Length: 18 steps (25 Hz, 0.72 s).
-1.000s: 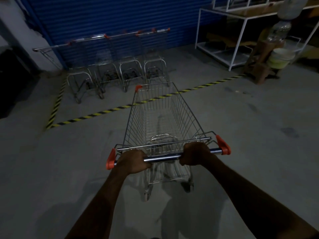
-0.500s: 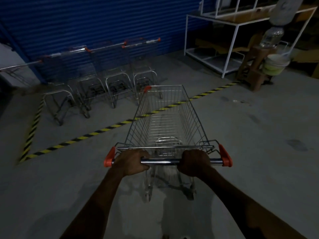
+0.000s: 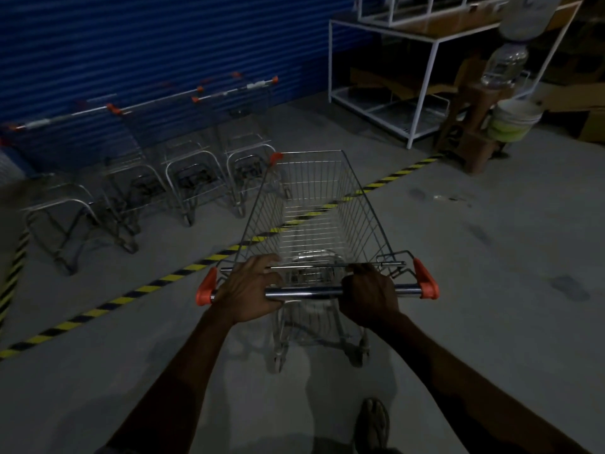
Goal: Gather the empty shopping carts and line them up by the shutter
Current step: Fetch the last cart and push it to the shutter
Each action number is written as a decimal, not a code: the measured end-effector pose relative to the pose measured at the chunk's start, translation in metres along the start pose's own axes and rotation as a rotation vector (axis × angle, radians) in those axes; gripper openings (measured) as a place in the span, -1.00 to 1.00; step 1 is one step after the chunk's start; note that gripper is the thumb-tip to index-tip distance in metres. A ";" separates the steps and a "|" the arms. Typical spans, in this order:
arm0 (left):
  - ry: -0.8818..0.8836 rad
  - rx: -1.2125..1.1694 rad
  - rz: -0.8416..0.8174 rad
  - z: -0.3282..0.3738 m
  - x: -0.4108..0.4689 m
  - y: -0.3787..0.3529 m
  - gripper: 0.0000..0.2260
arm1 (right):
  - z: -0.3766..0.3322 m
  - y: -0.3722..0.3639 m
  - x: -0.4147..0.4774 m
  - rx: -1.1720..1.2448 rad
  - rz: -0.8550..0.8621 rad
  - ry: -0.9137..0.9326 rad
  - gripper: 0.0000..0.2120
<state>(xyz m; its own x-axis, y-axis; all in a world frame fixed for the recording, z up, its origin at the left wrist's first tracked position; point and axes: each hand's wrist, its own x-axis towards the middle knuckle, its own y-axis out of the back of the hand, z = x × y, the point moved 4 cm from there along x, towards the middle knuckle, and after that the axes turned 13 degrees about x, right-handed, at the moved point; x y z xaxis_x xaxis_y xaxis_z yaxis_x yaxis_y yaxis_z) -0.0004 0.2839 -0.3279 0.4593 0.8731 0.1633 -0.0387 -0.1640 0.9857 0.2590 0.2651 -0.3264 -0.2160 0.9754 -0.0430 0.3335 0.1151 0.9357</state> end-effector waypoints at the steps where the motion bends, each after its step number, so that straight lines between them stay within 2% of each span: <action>1: -0.008 -0.018 0.003 -0.008 0.021 -0.005 -0.73 | 0.007 0.004 0.021 0.003 0.012 0.007 -0.76; 6: 0.015 -0.055 -0.088 -0.043 0.130 -0.032 -0.77 | 0.050 0.023 0.126 0.024 -0.036 0.039 -0.81; 12: 0.058 -0.048 -0.102 -0.074 0.262 -0.057 -0.79 | 0.107 0.053 0.250 -0.019 -0.044 0.029 -0.70; 15: 0.040 -0.053 -0.090 -0.095 0.329 -0.073 -0.76 | 0.132 0.064 0.315 -0.035 0.029 0.009 -0.70; 18: -0.010 -0.058 0.009 -0.117 0.394 -0.086 -0.78 | 0.153 0.072 0.376 -0.058 0.129 0.032 -0.81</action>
<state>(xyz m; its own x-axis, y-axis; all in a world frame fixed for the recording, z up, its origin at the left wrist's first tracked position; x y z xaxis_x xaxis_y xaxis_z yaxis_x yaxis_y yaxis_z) 0.0800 0.6959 -0.3432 0.4678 0.8669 0.1722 -0.0937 -0.1451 0.9850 0.3422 0.6688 -0.3284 -0.2042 0.9748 0.0894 0.3067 -0.0231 0.9515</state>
